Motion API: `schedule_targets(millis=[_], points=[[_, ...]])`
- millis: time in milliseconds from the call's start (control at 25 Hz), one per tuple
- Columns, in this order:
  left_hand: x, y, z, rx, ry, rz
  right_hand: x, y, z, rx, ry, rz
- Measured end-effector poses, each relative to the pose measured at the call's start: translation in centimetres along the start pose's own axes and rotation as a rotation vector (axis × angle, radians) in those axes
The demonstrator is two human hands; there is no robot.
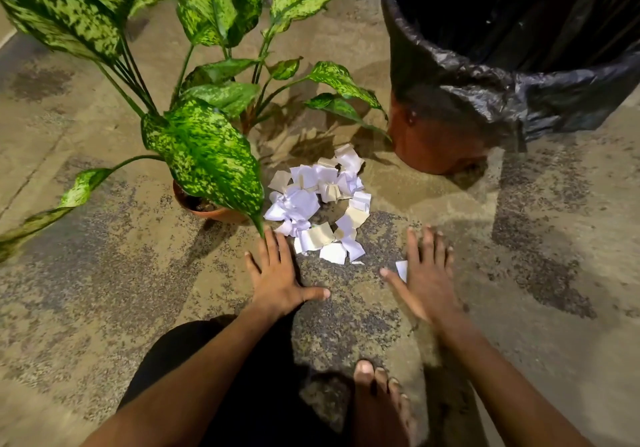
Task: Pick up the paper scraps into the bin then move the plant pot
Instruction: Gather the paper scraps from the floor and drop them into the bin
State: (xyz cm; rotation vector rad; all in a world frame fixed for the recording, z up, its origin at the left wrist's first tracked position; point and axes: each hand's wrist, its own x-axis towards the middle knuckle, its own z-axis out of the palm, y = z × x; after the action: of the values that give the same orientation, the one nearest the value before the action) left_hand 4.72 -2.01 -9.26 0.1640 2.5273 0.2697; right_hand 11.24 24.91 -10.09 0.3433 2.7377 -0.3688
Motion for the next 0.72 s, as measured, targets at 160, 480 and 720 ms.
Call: schedule_targets(millis=[160, 480, 720], points=[[0.9, 0.2, 0.1, -0.093, 0.102, 0.046, 3.5, -1.2, -1.2, -0.085, 0.045, -0.185], [5.5, 3.8, -3.1, -0.285, 0.253, 0.455, 6.9, -6.7, -1.7, 0.019, 0.003, -0.521], [8.0, 2.9, -4.9, -0.236, 0.435, 0.602, 10.3, -4.6, -3.8, 0.299, 0.297, -0.560]])
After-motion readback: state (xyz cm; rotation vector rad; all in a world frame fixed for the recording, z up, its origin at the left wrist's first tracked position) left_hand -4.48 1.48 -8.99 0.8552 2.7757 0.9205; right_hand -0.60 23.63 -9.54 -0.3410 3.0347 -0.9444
